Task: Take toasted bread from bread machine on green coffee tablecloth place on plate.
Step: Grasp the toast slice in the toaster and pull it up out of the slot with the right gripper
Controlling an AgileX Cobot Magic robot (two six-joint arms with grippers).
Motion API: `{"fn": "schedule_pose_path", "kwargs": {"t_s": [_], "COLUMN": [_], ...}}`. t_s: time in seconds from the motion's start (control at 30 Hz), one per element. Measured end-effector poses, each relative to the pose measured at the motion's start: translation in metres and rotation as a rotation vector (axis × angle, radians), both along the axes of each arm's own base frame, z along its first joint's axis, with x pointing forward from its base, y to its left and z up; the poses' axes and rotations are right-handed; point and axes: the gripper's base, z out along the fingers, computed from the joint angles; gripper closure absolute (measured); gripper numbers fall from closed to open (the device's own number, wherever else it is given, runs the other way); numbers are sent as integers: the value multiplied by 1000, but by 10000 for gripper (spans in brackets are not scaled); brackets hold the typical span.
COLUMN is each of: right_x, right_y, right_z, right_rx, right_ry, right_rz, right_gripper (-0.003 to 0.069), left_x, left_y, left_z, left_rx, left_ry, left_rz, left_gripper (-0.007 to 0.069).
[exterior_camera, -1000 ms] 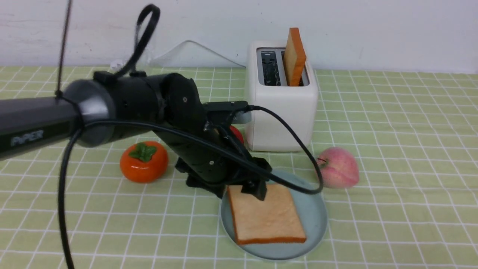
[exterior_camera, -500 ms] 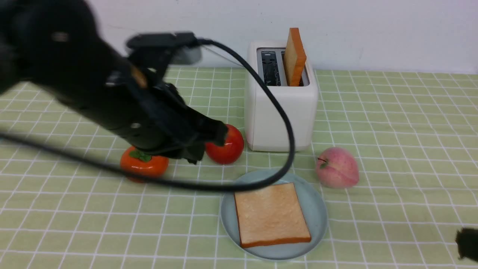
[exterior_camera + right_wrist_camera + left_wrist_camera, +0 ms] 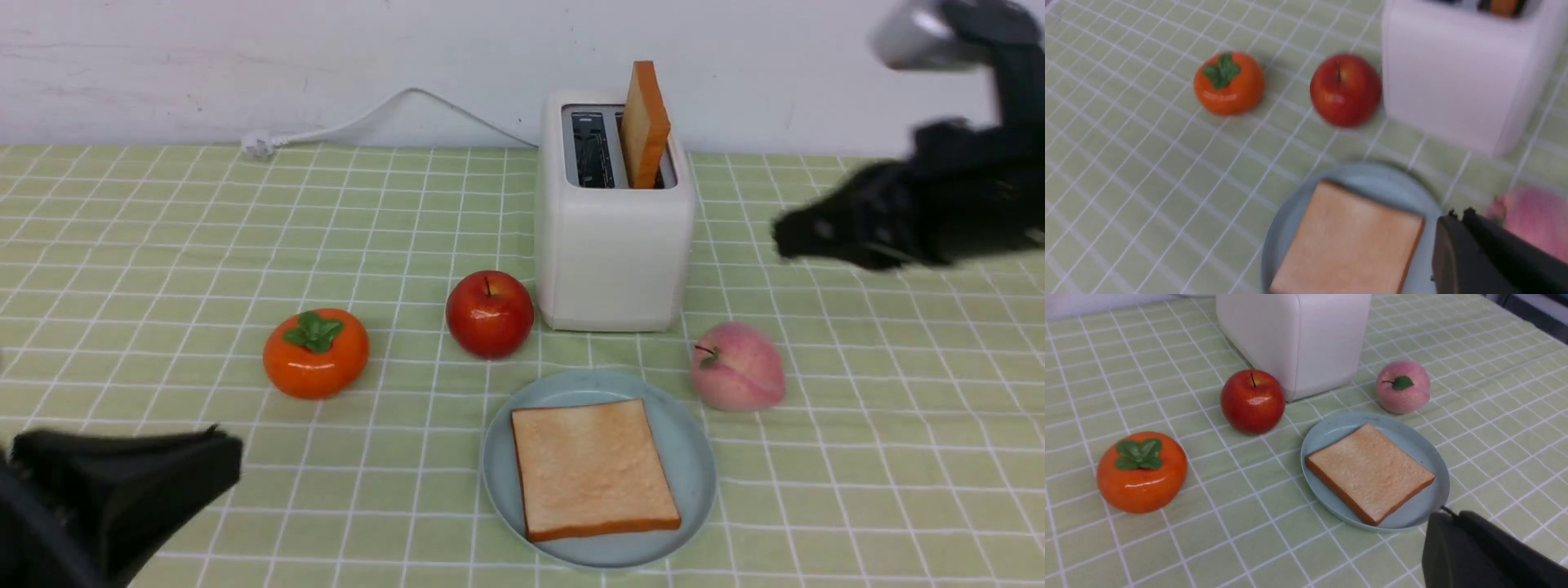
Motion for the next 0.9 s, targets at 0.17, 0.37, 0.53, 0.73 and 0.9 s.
{"fn": "schedule_pose_path", "kwargs": {"t_s": [0.17, 0.37, 0.53, 0.73, 0.9], "right_x": [66, 132, 174, 195, 196], "right_y": [11, 22, 29, 32, 32], "right_z": [-5, -17, -49, -75, -78], "right_rx": [9, 62, 59, 46, 45], "right_ry": [-74, -109, -117, -107, -91], "right_rz": [-83, -159, -195, -214, -211], "right_gripper": [466, 183, 121, 230, 389], "left_x": [-6, -5, -5, -5, -4], "left_y": [6, 6, 6, 6, 6], "left_z": [-16, -18, -17, -17, -17], "left_rx": [-29, -39, -41, -41, -42], "left_ry": [-52, -68, -83, -88, -90], "left_rz": [17, 25, 29, 29, 30], "left_gripper": [638, 638, 638, 638, 638]}}
